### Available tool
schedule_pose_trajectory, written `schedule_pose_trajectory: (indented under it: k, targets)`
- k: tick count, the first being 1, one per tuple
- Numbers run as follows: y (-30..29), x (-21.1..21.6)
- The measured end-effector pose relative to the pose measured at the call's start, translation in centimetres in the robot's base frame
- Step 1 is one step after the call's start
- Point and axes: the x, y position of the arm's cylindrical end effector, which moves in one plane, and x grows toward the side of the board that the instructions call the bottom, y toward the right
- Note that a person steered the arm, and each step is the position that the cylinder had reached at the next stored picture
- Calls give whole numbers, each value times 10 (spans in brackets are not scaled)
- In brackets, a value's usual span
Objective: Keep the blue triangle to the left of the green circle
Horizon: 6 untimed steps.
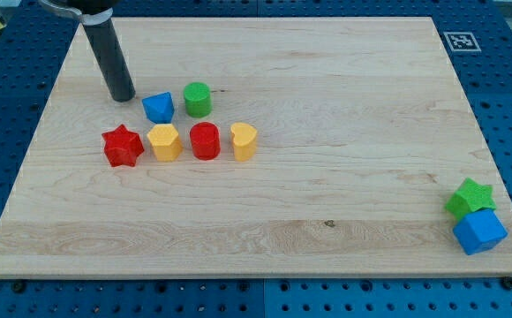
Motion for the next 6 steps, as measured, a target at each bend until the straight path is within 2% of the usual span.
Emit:
schedule_pose_trajectory:
  k: [1, 2, 4, 6]
  targets:
    - [-15, 28]
    - [-5, 46]
    - [40, 29]
    - [41, 12]
